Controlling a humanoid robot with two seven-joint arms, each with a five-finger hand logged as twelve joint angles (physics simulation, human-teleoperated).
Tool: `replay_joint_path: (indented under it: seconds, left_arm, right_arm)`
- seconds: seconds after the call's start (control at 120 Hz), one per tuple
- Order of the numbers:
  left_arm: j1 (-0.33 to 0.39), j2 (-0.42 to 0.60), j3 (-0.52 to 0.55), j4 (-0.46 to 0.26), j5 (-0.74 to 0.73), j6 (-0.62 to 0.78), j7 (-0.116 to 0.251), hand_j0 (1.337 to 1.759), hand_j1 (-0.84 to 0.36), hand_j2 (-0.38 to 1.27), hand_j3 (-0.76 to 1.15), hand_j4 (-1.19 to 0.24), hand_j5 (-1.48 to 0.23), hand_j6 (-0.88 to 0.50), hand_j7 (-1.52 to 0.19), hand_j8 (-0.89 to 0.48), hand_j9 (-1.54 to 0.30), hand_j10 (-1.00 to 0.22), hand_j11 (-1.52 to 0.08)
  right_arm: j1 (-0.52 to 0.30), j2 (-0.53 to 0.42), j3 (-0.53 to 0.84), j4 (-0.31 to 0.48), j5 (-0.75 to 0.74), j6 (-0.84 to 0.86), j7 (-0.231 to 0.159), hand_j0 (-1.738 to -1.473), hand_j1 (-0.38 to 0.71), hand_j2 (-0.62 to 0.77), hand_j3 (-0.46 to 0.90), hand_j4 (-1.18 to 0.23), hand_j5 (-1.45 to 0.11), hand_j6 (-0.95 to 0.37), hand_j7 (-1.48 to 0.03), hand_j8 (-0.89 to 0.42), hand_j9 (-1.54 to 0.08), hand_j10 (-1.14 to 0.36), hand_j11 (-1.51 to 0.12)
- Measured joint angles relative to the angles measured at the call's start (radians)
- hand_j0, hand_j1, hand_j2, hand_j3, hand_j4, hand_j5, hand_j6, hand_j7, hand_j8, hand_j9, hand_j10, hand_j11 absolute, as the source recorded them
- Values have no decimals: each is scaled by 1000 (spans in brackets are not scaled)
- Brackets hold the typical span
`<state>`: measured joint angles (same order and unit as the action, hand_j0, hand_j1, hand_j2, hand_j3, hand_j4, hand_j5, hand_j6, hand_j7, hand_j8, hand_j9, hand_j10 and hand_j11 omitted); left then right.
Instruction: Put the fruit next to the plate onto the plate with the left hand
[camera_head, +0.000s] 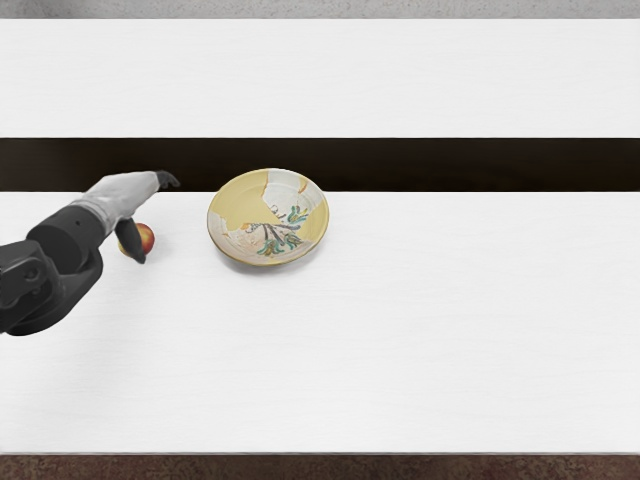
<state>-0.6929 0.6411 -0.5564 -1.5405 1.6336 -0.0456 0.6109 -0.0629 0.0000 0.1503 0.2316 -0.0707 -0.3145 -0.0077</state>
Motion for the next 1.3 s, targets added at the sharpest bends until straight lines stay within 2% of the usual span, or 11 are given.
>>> replay_joint_path:
  seconds: [0.217,0.492,0.7,0.883,0.942,1.0,1.058,1.117,1.167,1.267,1.3]
  left_arm:
    - [1,-23,19,69,1,2,0,1658,-30,68,0,-323,-414,-324,-414,-323,-413,-322,-413]
    - [-4,-23,46,114,0,1,0,1658,-103,100,0,-398,-516,-399,-516,-399,-516,-397,-515]
    - [-10,-32,50,132,-4,0,0,1658,-238,108,0,-501,-650,-502,-650,-502,-650,-501,-650]
    - [-16,-32,50,143,-28,-3,0,1654,-278,273,-41,-625,-794,-483,-802,-522,-811,-615,-810]
    - [-17,-32,50,148,-37,-3,0,1641,-284,225,69,-634,-838,-448,-854,-500,-871,-662,-870]
    - [-17,-32,49,153,-47,-3,1,1632,-267,111,198,-602,-880,-421,-900,-468,-924,-702,-921]
    - [-18,-38,49,160,-51,-3,1,1646,-276,38,370,-578,-908,-390,-938,-418,-972,-727,-968]
    - [-19,-38,49,163,-54,-3,2,1635,-280,30,412,-550,-939,-359,-976,-385,-1014,-743,-1011]
    - [-26,-40,49,165,-60,-5,2,1639,-278,93,327,-548,-967,-358,-1001,-404,-1038,-757,-1035]
    - [-54,-38,50,166,-97,-7,1,1644,-296,374,201,-604,-1016,-397,-1044,-453,-1077,-790,-1074]
    - [-58,-36,50,165,-106,-8,1,1644,-287,379,170,-619,-1031,-409,-1057,-457,-1089,-798,-1087]
  right_arm:
    - [0,0,0,0,0,0,0,-1658,-349,0,0,0,0,0,0,0,0,0,0]
    - [0,0,0,0,0,0,0,-1658,-349,0,0,0,0,0,0,0,0,0,0]
    - [0,0,0,0,0,0,0,-1658,-349,0,0,0,0,0,0,0,0,0,0]
    - [0,0,0,0,0,0,0,-1658,-349,0,0,0,0,0,0,0,0,0,0]
    - [0,0,0,0,0,0,0,-1658,-349,0,0,0,0,0,0,0,0,0,0]
    - [0,0,0,0,0,0,0,-1658,-349,0,0,0,0,0,0,0,0,0,0]
    - [0,0,0,0,0,0,0,-1658,-349,0,0,0,0,0,0,0,0,0,0]
    - [0,0,0,0,0,0,0,-1658,-349,0,0,0,0,0,0,0,0,0,0]
    - [0,0,0,0,0,0,0,-1658,-349,0,0,0,0,0,0,0,0,0,0]
    - [0,0,0,0,0,0,0,-1658,-349,0,0,0,0,0,0,0,0,0,0]
    - [0,0,0,0,0,0,0,-1658,-349,0,0,0,0,0,0,0,0,0,0]
